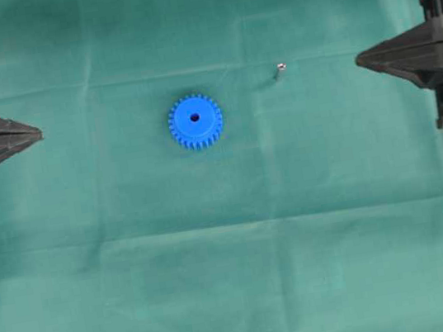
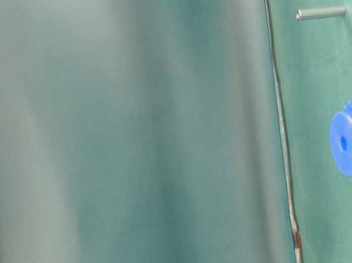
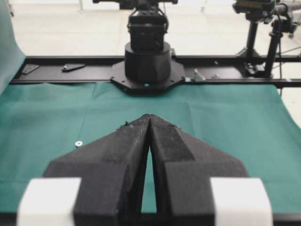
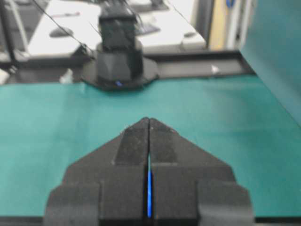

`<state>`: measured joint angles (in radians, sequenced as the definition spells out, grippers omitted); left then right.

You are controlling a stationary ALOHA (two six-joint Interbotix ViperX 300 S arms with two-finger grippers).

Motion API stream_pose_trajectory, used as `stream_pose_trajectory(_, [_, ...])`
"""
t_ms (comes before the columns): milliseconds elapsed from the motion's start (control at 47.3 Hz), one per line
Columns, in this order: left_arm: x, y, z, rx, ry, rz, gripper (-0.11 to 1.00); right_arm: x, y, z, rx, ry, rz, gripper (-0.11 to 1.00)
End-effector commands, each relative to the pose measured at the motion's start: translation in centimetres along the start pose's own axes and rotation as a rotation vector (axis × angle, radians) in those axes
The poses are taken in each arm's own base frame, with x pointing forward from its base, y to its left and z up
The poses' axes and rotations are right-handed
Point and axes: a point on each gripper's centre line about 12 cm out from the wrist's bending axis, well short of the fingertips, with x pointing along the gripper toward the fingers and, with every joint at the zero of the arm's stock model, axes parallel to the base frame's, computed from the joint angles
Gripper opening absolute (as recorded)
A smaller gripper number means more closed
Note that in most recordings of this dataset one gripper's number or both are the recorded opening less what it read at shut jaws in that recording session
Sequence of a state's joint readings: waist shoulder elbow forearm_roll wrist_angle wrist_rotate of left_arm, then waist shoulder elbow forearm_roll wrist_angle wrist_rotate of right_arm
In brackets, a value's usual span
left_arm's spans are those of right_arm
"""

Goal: Insert the shaft placed at a random location into the center hole of the medium gear at another random location.
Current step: 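Move the right gripper toward the grey metal shaft, then lower the open right gripper over the shaft and close on it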

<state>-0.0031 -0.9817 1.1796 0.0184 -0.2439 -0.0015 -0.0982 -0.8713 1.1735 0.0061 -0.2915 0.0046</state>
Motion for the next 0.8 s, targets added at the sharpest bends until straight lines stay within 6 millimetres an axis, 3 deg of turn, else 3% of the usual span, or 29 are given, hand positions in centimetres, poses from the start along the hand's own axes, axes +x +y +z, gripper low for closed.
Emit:
stream_pose_trajectory(0, [0.3,0.0,1.0,0.000,-0.025,-0.002,0.00,0.9,-0.6,-0.2,0.006,0.017,-0.030,0.01])
stream_pose_trajectory(106, [0.3,0.0,0.9,0.001,-0.020,-0.002,0.00,1.8,-1.4,-1.5,0.019,0.063,-0.063,0.17])
stream_pose_trajectory(296, [0.3,0.0,0.9,-0.002,-0.009,0.000,0.00,3.9,-3.0,-4.6,0.026,0.190,-0.126,0.72])
stream_pose_trajectory(380, [0.3,0.0,0.9,-0.002,-0.008,0.000,0.00,4.7,-3.7,-6.1,0.029,0.235,-0.148,0.91])
stream_pose_trajectory(782, [0.3,0.2,0.5,-0.001,0.014,0.007,0.00,7.9,-6.3,-13.1,0.049,0.390,-0.222,0.87])
